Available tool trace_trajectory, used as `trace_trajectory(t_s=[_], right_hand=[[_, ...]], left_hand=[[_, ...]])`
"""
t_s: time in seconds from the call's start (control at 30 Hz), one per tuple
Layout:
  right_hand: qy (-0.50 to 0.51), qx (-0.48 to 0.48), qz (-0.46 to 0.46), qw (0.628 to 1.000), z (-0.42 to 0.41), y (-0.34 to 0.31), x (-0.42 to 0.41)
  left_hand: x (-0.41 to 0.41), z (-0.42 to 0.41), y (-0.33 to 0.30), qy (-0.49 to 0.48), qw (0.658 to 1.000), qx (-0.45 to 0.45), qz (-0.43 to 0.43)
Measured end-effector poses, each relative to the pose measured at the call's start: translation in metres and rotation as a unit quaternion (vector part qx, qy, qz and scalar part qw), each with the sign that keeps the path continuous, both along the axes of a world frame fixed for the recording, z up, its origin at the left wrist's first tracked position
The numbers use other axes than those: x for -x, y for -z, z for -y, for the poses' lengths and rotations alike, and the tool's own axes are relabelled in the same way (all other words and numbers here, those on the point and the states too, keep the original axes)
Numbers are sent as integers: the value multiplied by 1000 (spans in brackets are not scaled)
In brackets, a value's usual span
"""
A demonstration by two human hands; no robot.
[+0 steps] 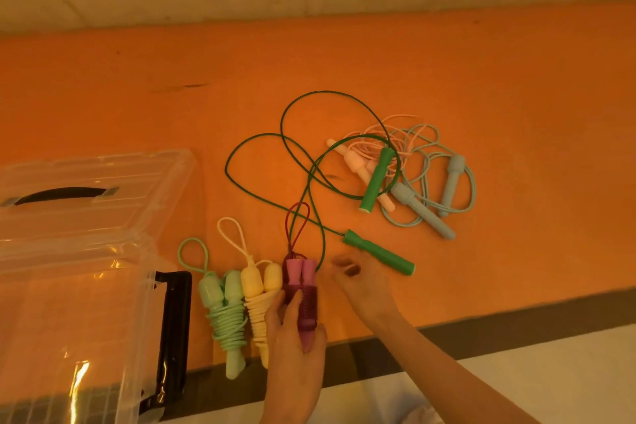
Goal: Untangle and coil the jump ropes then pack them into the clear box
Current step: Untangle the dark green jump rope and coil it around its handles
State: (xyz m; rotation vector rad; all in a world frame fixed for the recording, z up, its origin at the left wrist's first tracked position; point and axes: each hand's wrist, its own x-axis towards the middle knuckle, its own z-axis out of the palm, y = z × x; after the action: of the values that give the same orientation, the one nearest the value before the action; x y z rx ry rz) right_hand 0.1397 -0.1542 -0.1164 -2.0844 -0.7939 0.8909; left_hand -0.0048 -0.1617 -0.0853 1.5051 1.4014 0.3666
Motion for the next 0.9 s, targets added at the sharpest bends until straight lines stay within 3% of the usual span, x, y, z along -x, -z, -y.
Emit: trace_trajectory(t_s=[0.1, 0.2, 0.27, 0.37, 0.43, 0.53, 0.6, 0.67, 0.8, 0.9], right_hand=[[44, -15, 167, 985, 3, -1, -21], [6, 61, 308, 950, 9, 15, -44], [-25, 122, 344, 931, 16, 26, -54], [-63, 139, 340, 928, 25, 34, -67], [-52, 126, 278, 951, 26, 35, -72], [99, 33, 19, 994, 15, 16, -66], [142, -44, -164, 975, 6, -9, -54], [106, -117, -269, 950, 3, -34, -42], [-28, -163, -302, 939, -1, -67, -23], [-33, -148, -310, 939, -10, -77, -27]], left_hand=[[-3, -3, -5, -42, 998, -34, 32], [-7, -6, -9, -52, 997, -33, 54], [-13, -8, -13, -59, 996, -17, 67], [-20, -10, -18, -27, 996, -12, 78], [-23, -11, -19, 12, 996, 0, 86], [-32, -16, -26, 37, 992, 62, 100], [-43, -24, -32, 13, 989, 80, 123], [-56, -37, -41, -18, 983, 93, 160], [-71, -64, -62, -13, 966, 110, 232], [-67, -76, -67, 28, 975, 52, 213]])
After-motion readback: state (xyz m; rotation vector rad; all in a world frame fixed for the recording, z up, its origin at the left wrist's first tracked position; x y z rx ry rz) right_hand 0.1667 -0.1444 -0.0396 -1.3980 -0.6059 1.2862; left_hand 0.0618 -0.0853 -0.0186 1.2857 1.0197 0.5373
